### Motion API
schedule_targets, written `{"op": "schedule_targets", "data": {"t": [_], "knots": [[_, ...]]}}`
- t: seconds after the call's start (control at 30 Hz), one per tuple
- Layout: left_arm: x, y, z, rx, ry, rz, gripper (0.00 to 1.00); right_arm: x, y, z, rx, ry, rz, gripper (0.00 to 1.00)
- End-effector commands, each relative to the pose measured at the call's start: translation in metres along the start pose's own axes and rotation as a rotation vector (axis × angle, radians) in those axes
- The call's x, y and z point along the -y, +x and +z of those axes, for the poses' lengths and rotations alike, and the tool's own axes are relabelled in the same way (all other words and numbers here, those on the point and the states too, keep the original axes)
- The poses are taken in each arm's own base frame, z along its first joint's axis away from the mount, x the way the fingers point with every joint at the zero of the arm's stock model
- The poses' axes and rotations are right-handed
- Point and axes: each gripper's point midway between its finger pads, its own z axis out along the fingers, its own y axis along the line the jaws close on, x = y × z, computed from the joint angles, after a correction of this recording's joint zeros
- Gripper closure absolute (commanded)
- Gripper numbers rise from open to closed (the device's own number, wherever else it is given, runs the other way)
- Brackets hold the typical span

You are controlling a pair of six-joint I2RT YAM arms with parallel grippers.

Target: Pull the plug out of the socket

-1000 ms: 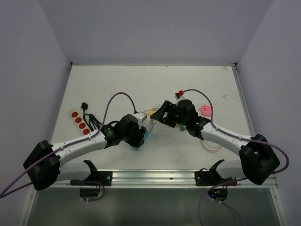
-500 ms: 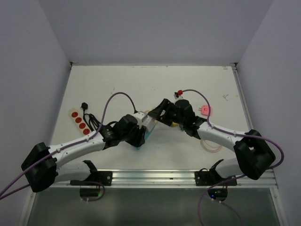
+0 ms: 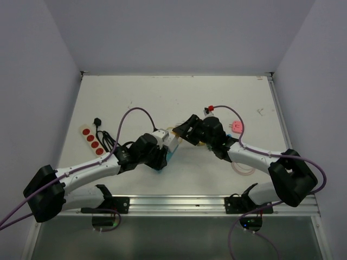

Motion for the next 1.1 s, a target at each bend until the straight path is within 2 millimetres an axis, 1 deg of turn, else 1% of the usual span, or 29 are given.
{"op": "schedule_targets", "data": {"t": [0.0,0.2,0.3,0.33,0.4,0.43,0.5,0.53,0.6,0.63,0.7,0.77,0.8,0.83,0.87,0.9,0.93,0.97,1.0,1.07], "knots": [[0.025,-0.049,-0.009,0.187,0.094,-0.006,1.0,-0.01,-0.005,0.0,0.036,-0.048,0.02,0.36],[0.026,-0.051,-0.01,0.196,0.096,-0.018,1.0,-0.016,-0.003,0.002,0.029,-0.062,0.018,0.37],[0.028,-0.053,-0.011,0.211,0.105,-0.024,1.0,-0.015,-0.003,0.003,0.033,-0.059,0.015,0.43],[0.029,-0.053,-0.012,0.213,0.108,-0.026,1.0,-0.014,-0.003,0.003,0.034,-0.06,0.016,0.49],[0.03,-0.054,-0.013,0.22,0.115,-0.031,1.0,-0.015,-0.003,0.004,0.033,-0.063,0.016,0.57],[0.03,-0.053,-0.012,0.214,0.116,-0.032,1.0,-0.015,-0.004,0.004,0.036,-0.062,0.015,0.65],[0.031,-0.05,-0.013,0.206,0.122,-0.041,1.0,-0.015,-0.006,0.004,0.046,-0.06,0.001,0.78],[0.03,-0.046,-0.012,0.199,0.12,-0.044,1.0,-0.016,-0.009,0.004,0.055,-0.051,-0.002,0.89],[0.029,-0.041,-0.013,0.187,0.119,-0.059,1.0,-0.018,-0.015,0.003,0.073,-0.043,-0.013,0.99],[0.027,-0.034,-0.011,0.171,0.114,-0.068,1.0,-0.019,-0.019,0.003,0.08,-0.036,-0.016,1.0],[0.028,-0.025,-0.011,0.148,0.124,-0.089,1.0,-0.021,-0.031,0.002,0.116,-0.032,-0.022,1.0],[0.027,-0.012,-0.008,0.112,0.125,-0.107,1.0,-0.022,-0.041,0.002,0.136,-0.026,-0.019,1.0],[0.026,-0.007,-0.007,0.1,0.122,-0.113,1.0,-0.019,-0.051,0.002,0.156,-0.019,-0.01,1.0],[0.025,0.002,-0.004,0.076,0.118,-0.113,1.0,-0.021,-0.057,0.002,0.168,-0.017,-0.003,1.0],[0.024,0.007,-0.003,0.061,0.113,-0.121,1.0,-0.021,-0.062,0.002,0.177,-0.017,-0.001,1.0],[0.024,0.012,-0.002,0.045,0.11,-0.124,1.0,-0.018,-0.071,0.001,0.196,-0.008,0.005,1.0],[0.023,0.02,0.001,0.02,0.103,-0.124,1.0,-0.022,-0.078,0.0,0.208,-0.014,0.006,1.0],[0.022,0.026,0.002,0.0,0.094,-0.128,1.0,-0.023,-0.084,-0.001,0.219,-0.013,0.006,1.0],[0.021,0.029,0.003,-0.014,0.087,-0.131,1.0,-0.02,-0.094,-0.002,0.239,-0.006,0.009,1.0],[0.018,0.041,0.005,-0.056,0.058,-0.136,1.0,-0.021,-0.105,-0.005,0.259,0.001,0.004,1.0]]}}
